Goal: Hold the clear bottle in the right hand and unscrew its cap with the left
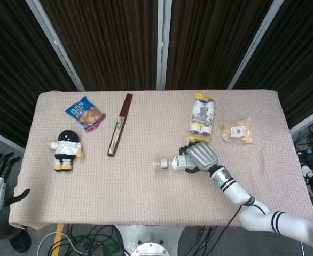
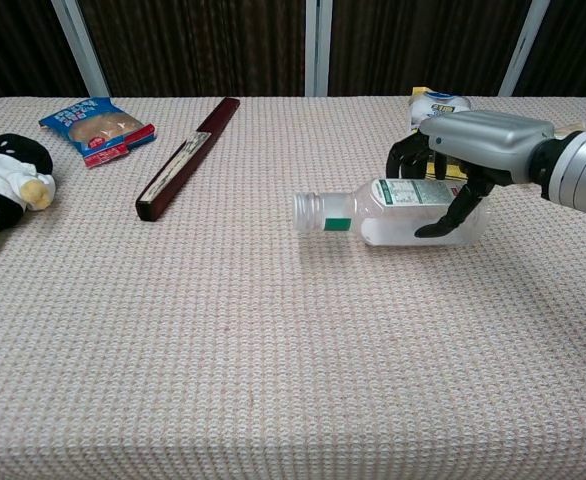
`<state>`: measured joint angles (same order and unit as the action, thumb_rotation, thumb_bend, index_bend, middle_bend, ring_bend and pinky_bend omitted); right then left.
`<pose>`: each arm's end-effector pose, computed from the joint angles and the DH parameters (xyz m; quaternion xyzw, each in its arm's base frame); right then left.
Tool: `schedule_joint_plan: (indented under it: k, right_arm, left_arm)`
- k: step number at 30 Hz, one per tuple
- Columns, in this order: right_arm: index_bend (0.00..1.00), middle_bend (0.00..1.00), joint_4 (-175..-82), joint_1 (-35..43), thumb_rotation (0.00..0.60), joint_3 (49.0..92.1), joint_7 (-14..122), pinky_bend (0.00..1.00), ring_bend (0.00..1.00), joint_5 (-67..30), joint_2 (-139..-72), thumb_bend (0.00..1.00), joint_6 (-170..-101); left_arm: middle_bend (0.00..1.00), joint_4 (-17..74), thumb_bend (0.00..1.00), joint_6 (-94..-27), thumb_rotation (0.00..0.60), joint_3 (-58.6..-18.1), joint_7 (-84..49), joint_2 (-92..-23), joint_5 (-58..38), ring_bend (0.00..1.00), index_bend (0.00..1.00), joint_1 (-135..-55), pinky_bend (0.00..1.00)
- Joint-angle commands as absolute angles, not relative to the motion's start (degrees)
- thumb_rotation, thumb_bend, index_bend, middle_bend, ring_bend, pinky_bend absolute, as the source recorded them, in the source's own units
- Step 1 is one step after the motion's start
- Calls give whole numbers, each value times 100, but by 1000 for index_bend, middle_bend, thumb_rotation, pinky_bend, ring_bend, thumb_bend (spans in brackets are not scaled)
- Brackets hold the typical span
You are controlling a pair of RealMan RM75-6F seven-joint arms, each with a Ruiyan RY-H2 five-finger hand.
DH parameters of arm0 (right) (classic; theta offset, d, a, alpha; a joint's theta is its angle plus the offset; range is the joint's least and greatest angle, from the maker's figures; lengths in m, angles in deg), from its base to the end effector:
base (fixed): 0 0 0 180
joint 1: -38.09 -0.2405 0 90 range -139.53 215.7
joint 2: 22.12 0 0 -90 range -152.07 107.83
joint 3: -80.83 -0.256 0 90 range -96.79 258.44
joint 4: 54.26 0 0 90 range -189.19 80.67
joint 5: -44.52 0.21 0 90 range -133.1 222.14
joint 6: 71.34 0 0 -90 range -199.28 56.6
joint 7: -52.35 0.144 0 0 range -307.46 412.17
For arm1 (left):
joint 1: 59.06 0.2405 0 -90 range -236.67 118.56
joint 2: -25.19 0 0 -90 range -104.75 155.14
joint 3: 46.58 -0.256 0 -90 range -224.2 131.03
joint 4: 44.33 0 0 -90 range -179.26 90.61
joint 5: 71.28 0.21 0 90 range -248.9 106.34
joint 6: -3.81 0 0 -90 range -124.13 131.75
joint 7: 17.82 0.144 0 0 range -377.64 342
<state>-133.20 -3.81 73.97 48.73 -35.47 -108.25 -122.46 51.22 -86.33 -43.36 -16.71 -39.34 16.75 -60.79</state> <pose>-0.1645 -0.3416 -0.0122 0.7842 -0.3507 0.3744 0.3490 -0.2988 0.1645 0.1628 -0.5678 -0.3811 -0.4203 0.5964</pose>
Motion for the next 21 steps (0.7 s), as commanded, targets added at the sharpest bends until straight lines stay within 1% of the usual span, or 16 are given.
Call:
schedule_joint_plan:
  k: [1, 5, 10, 16, 21]
  right_arm:
    - [580, 573, -13593, -125, 600, 7471, 6057, 439, 357, -4091, -10704, 281, -12883]
    - [580, 573, -13824, -26, 600, 7474, 7211, 448, 357, -4366, -10701, 300, -13261]
    - [580, 570, -13943, -92, 600, 7438, 8238, 451, 357, -4552, -10768, 314, -13383]
    - [580, 568, -14001, -316, 600, 7348, 8671, 472, 357, -4551, -10897, 328, -13192]
    - [580, 568, -14077, -494, 600, 7247, 8520, 481, 357, -4426, -10936, 339, -12968]
  left_arm:
    - [88, 5260, 95, -8507, 600, -4249, -1991, -3889, 2013, 40, 172, -6355, 4]
    - [88, 5447, 94, -8318, 600, -4122, -2118, -3860, 2416, 40, 172, -6753, 6]
    - [88, 5727, 94, -8004, 600, -3955, -2076, -3976, 2752, 40, 172, -7258, 6]
    - [89, 5897, 94, -7544, 600, -3804, -2416, -4257, 2785, 40, 172, -7820, 6]
    - [89, 5973, 92, -7422, 600, -3676, -2516, -4510, 2786, 40, 172, -8137, 6]
